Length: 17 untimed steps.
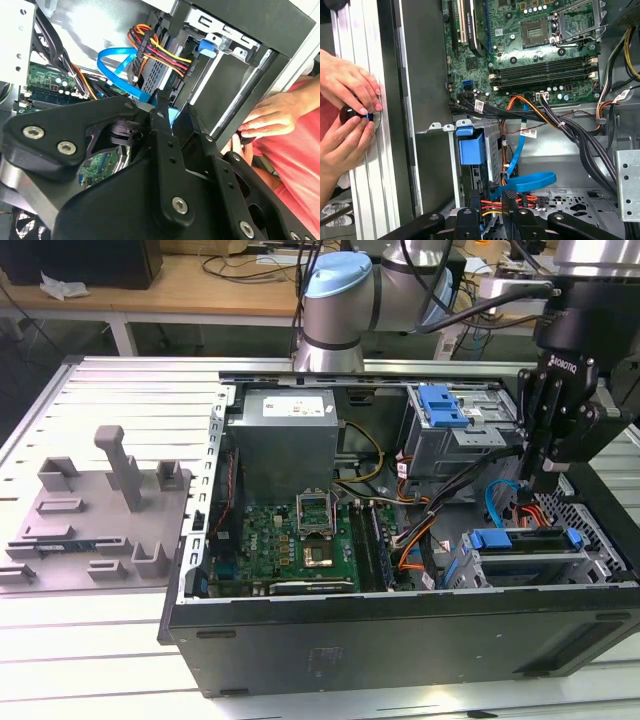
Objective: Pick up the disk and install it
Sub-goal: 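Insert the second disk wire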
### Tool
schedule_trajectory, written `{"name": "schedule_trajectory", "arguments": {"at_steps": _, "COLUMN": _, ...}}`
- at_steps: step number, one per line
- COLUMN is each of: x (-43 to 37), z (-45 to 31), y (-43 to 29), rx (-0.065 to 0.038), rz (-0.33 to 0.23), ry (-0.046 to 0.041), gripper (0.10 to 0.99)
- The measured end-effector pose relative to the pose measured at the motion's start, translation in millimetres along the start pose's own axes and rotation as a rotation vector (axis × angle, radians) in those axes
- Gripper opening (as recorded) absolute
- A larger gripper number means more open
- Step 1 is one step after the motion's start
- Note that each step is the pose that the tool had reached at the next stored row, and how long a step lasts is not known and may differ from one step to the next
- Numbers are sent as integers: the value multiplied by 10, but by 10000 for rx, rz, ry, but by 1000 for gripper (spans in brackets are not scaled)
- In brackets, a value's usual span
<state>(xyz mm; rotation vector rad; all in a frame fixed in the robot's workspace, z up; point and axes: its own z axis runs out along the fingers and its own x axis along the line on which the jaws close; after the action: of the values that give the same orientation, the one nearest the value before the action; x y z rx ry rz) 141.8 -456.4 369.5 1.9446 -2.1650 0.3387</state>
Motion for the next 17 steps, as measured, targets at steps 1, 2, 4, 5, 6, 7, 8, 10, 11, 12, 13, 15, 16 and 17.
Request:
{"name": "schedule_trajectory", "arguments": {"at_steps": 1, "x": 1, "z": 5, "y": 2, "rx": -10, "rz": 33, "ry": 1, "gripper": 318}}
{"name": "schedule_trajectory", "arguments": {"at_steps": 2, "x": 1, "z": 8, "y": 4, "rx": -16, "rz": 51, "ry": 1, "gripper": 318}}
{"name": "schedule_trajectory", "arguments": {"at_steps": 4, "x": 1, "z": 20, "y": 9, "rx": -35, "rz": 107, "ry": 0, "gripper": 318}}
{"name": "schedule_trajectory", "arguments": {"at_steps": 5, "x": 1, "z": 25, "y": 14, "rx": -38, "rz": 117, "ry": 1, "gripper": 318}}
{"name": "schedule_trajectory", "arguments": {"at_steps": 6, "x": 1, "z": 30, "y": 19, "rx": -39, "rz": 118, "ry": 4, "gripper": 318}}
{"name": "schedule_trajectory", "arguments": {"at_steps": 7, "x": 0, "z": 37, "y": 25, "rx": -38, "rz": 118, "ry": 3, "gripper": 318}}
{"name": "schedule_trajectory", "arguments": {"at_steps": 8, "x": -1, "z": 42, "y": 30, "rx": -38, "rz": 117, "ry": 2, "gripper": 318}}
{"name": "schedule_trajectory", "arguments": {"at_steps": 10, "x": -3, "z": 53, "y": 34, "rx": -37, "rz": 115, "ry": 2, "gripper": 318}}
{"name": "schedule_trajectory", "arguments": {"at_steps": 11, "x": -3, "z": 57, "y": 36, "rx": -37, "rz": 113, "ry": 4, "gripper": 318}}
{"name": "schedule_trajectory", "arguments": {"at_steps": 12, "x": -3, "z": 63, "y": 37, "rx": -37, "rz": 112, "ry": 3, "gripper": 318}}
{"name": "schedule_trajectory", "arguments": {"at_steps": 13, "x": -3, "z": 65, "y": 37, "rx": -36, "rz": 104, "ry": 3, "gripper": 318}}
{"name": "schedule_trajectory", "arguments": {"at_steps": 15, "x": -4, "z": 72, "y": 38, "rx": -17, "rz": 31, "ry": 1, "gripper": 318}}
{"name": "schedule_trajectory", "arguments": {"at_steps": 16, "x": -5, "z": 75, "y": 40, "rx": -10, "rz": 5, "ry": -1, "gripper": 318}}
{"name": "schedule_trajectory", "arguments": {"at_steps": 17, "x": -5, "z": 77, "y": 41, "rx": -9, "rz": 3, "ry": 0, "gripper": 318}}
